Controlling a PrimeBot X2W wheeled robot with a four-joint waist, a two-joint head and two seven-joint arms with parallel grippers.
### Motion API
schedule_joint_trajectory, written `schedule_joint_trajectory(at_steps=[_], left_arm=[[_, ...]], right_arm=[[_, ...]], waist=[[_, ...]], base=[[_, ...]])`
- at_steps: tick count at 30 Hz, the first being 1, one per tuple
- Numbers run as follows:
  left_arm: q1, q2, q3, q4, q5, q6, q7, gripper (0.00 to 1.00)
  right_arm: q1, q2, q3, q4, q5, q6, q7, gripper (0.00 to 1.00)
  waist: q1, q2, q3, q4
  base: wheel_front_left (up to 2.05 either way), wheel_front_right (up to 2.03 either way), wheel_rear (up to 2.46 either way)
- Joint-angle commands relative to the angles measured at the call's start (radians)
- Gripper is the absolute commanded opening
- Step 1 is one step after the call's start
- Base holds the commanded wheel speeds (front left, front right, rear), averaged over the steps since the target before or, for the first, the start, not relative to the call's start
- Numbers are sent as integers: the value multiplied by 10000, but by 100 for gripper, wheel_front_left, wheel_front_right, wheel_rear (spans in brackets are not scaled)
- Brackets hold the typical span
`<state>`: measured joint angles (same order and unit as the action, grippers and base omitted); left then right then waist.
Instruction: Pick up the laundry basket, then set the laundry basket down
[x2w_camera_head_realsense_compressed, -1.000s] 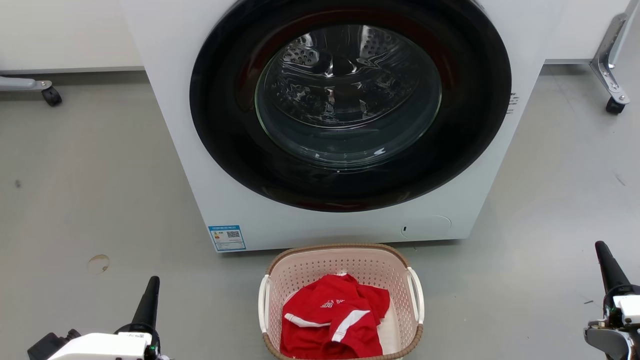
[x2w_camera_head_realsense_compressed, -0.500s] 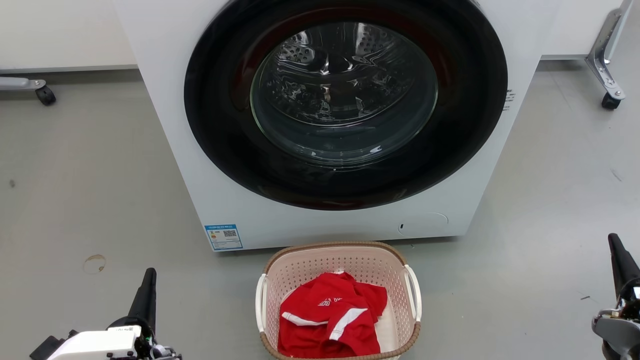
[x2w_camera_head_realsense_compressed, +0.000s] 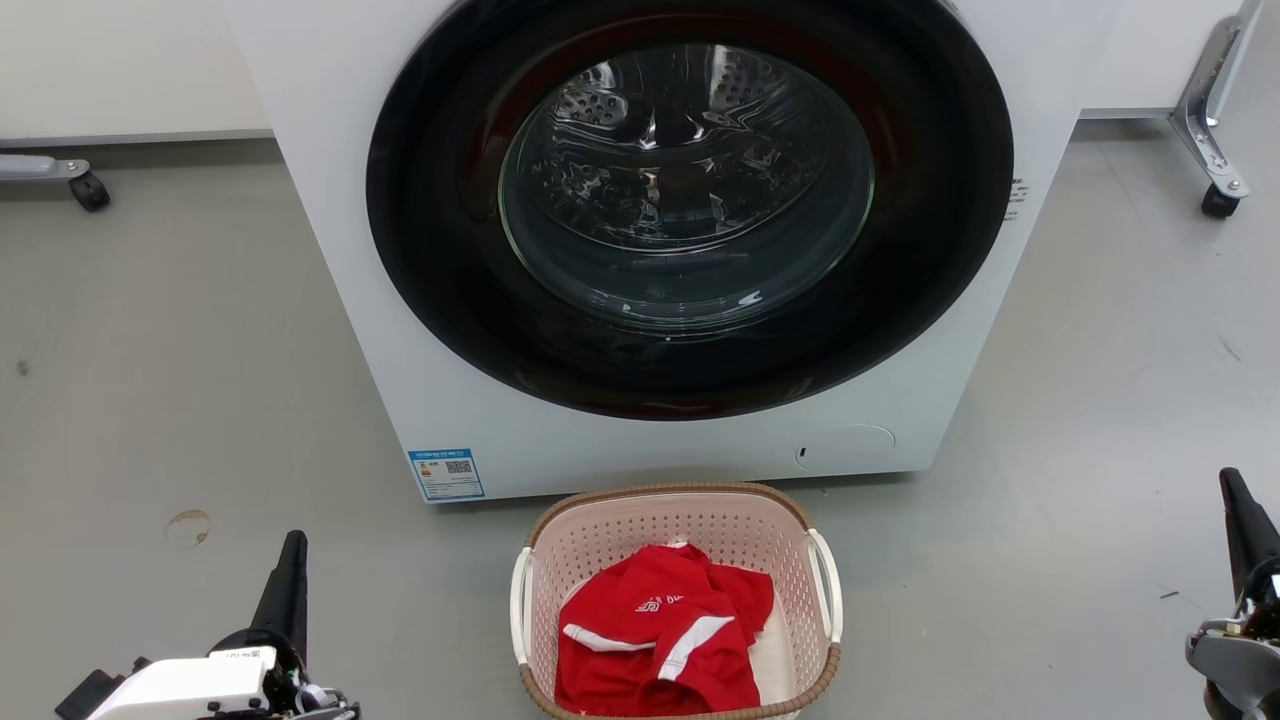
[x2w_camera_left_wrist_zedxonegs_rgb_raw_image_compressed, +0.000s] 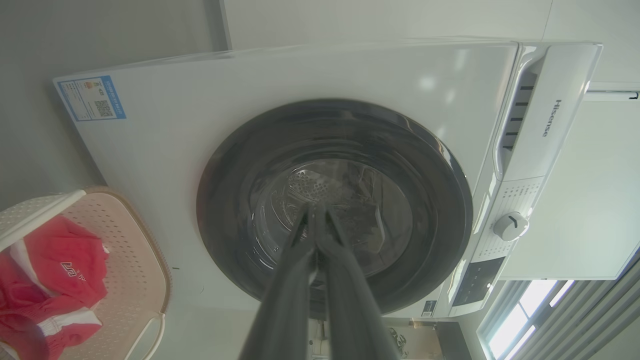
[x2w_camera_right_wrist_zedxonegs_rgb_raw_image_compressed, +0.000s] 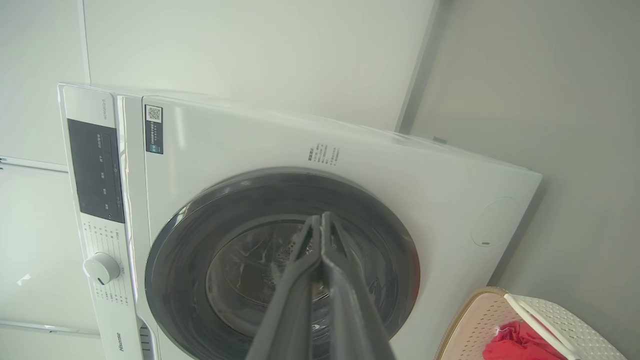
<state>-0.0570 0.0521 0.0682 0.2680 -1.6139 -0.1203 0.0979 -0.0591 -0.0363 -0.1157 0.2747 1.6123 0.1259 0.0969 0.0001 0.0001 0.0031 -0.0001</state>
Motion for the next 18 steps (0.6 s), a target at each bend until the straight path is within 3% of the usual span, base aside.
schedule_joint_trajectory(at_steps=[1, 18], left_arm=[[-499, 78, 328, -230, -54, -103, 50, 0], [-502, 58, 357, -230, -29, -104, 74, 0]], right_arm=[[-477, -222, 128, -305, 53, 48, 75, 0], [-480, -204, 102, -304, 31, 48, 96, 0]], waist=[[-1, -1, 0, 1], [-1, -1, 0, 1]], base=[[0, 0, 0], [0, 0, 0]])
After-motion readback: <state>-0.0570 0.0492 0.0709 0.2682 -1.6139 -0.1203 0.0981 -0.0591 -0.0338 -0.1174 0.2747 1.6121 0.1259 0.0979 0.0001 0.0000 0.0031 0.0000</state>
